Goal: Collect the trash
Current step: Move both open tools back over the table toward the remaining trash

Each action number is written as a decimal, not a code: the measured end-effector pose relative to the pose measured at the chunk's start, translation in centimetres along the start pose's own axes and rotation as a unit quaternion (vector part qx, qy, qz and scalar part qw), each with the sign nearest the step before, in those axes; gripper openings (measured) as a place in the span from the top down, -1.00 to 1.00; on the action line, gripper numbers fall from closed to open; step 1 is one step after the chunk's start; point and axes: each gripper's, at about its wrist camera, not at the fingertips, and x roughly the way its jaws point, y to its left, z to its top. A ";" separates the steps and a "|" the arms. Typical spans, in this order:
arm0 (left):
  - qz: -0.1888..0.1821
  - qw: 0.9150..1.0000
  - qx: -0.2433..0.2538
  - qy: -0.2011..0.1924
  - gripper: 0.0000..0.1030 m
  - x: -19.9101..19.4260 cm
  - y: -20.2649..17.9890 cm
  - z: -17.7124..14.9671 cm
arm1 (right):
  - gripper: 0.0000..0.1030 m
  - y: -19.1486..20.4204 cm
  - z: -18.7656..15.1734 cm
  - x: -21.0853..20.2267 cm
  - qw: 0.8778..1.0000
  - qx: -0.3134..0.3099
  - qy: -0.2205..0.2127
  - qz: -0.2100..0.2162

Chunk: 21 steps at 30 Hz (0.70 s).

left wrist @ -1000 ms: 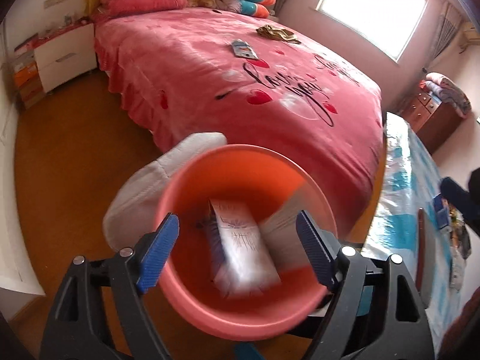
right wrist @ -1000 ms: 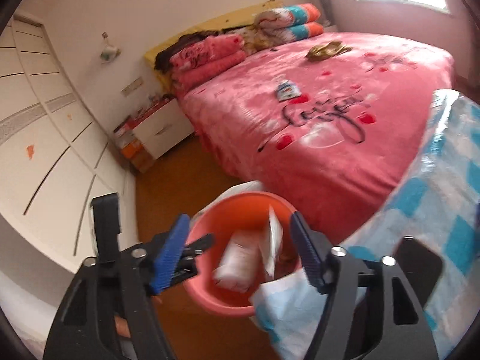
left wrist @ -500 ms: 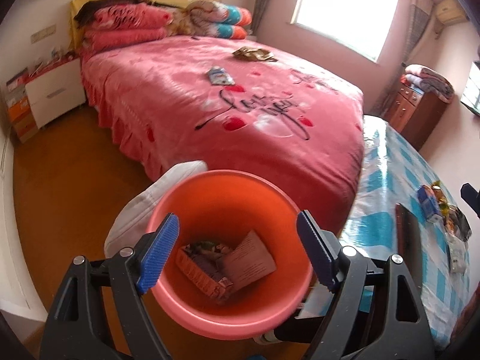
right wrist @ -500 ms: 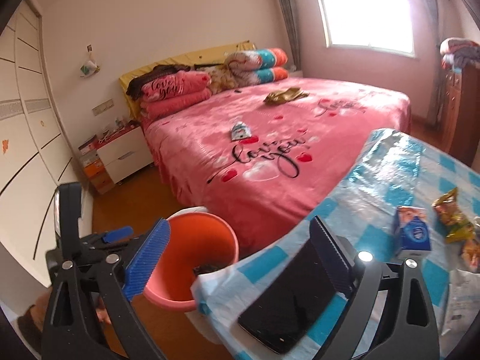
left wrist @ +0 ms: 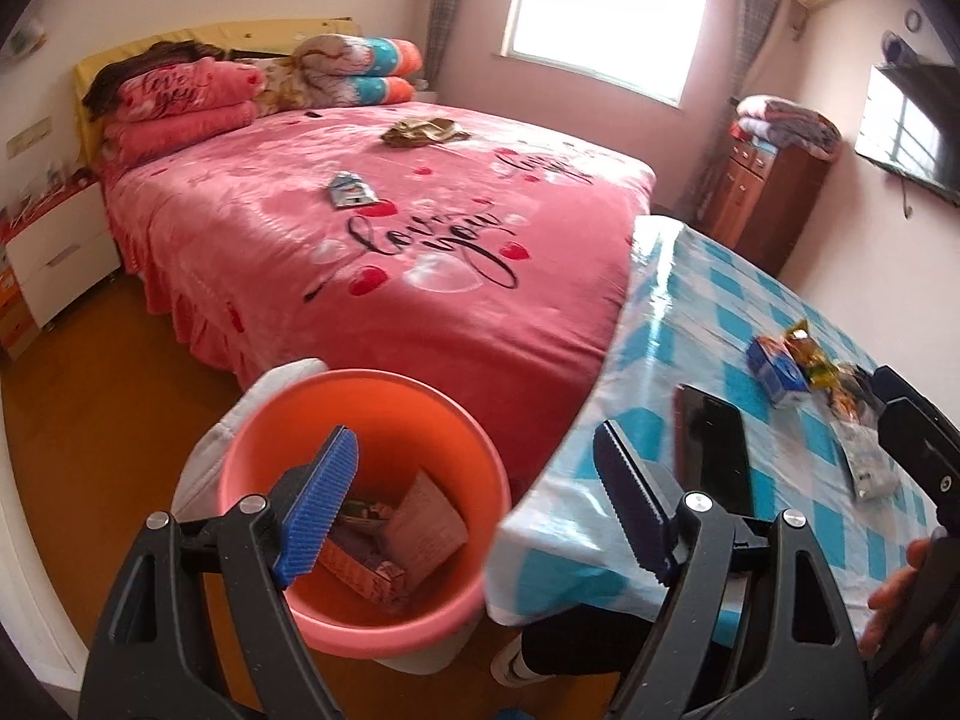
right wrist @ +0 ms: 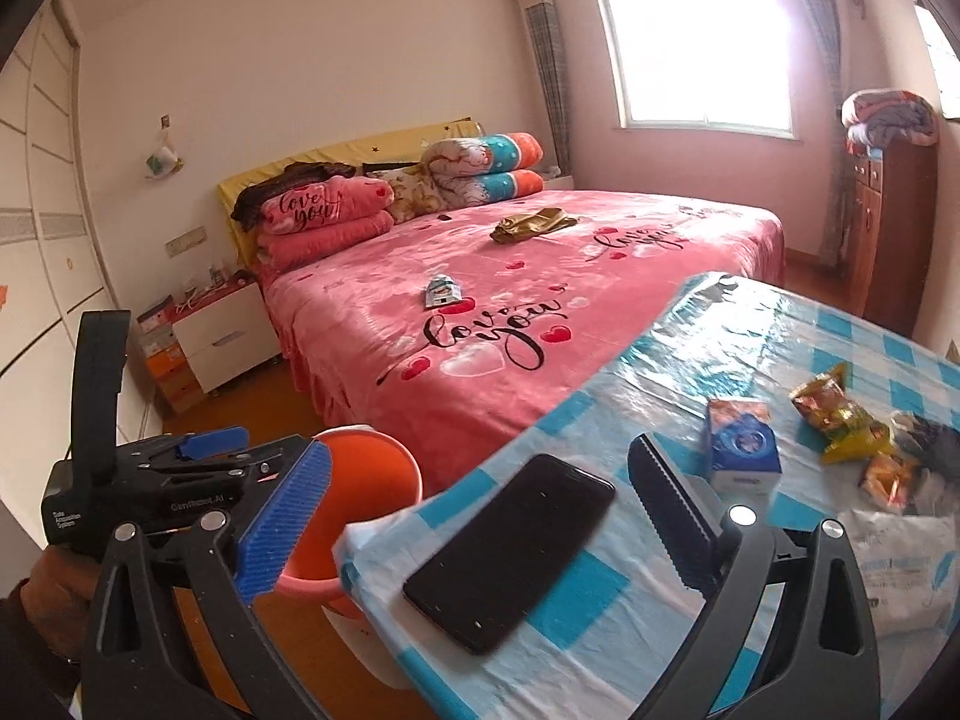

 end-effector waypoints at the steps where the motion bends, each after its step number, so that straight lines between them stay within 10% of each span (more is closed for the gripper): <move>1: -0.003 1.000 0.004 0.004 -0.58 0.1 -0.5 0.0 | -0.90 -0.4 -0.2 -0.2 1.000 0.005 0.000 -0.002; 21: -0.035 0.996 0.073 0.044 -0.58 0.5 -11.1 0.1 | -0.90 -9.6 -2.8 -4.1 0.995 0.088 0.001 -0.045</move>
